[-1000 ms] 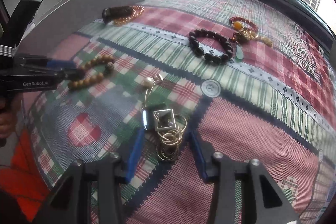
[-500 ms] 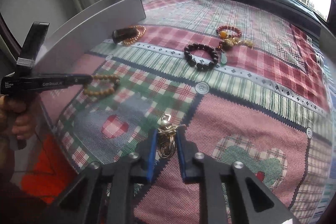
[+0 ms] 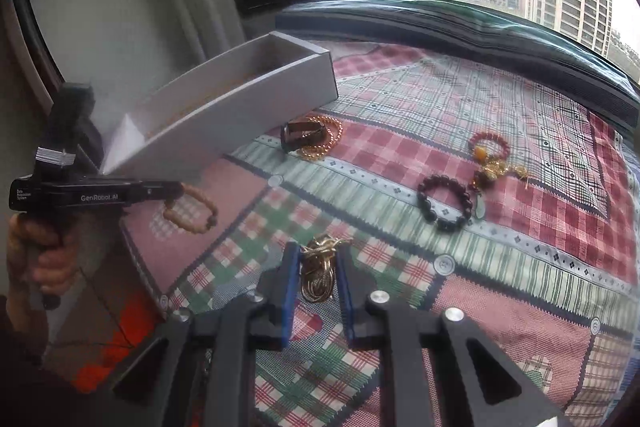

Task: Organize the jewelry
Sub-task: 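Carry the bead strand and charms into the white tray and release them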

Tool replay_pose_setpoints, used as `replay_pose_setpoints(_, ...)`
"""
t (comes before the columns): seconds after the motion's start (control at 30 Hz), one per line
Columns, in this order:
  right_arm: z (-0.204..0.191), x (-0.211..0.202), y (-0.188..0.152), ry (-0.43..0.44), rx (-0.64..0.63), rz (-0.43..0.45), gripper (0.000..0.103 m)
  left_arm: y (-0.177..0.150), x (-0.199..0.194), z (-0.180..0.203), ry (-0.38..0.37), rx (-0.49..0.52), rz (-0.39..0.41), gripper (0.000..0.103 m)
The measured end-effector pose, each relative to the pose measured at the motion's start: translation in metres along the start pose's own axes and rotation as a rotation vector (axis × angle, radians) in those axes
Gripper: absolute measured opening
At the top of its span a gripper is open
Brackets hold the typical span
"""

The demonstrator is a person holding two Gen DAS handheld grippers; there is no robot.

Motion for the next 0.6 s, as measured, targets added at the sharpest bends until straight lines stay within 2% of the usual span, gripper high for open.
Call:
replay_pose_setpoints(0.2,-0.044,0.031,0.058,0.093,-0.093,-0.001,0.018,0.034,-0.04,-0.042,0.022,-0.053,0.045,0.009)
replay_pose_setpoints(0.37,-0.09,0.055,0.12,0.173,-0.18,0.031,0.018,0.076,-0.07,-0.09,0.105,-0.118,0.137,0.009)
replay_pose_setpoints(0.47,-0.121,0.072,0.16,0.207,-0.231,0.055,0.018,0.105,-0.072,-0.116,0.155,-0.16,0.175,0.009)
replay_pose_setpoints(0.6,-0.15,0.111,0.21,0.217,-0.277,0.055,0.018,0.143,-0.05,-0.147,0.201,-0.227,0.184,0.009)
Point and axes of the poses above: each gripper's, at about its wrist camera, not at the fingertips, and x roughly the way its jaws point, z to its right, y to its top, the point moved 7 cm from there along x, roughly the way its jaws point, and after that the axes turned 10 degrees about y, right-handed, at the moved point
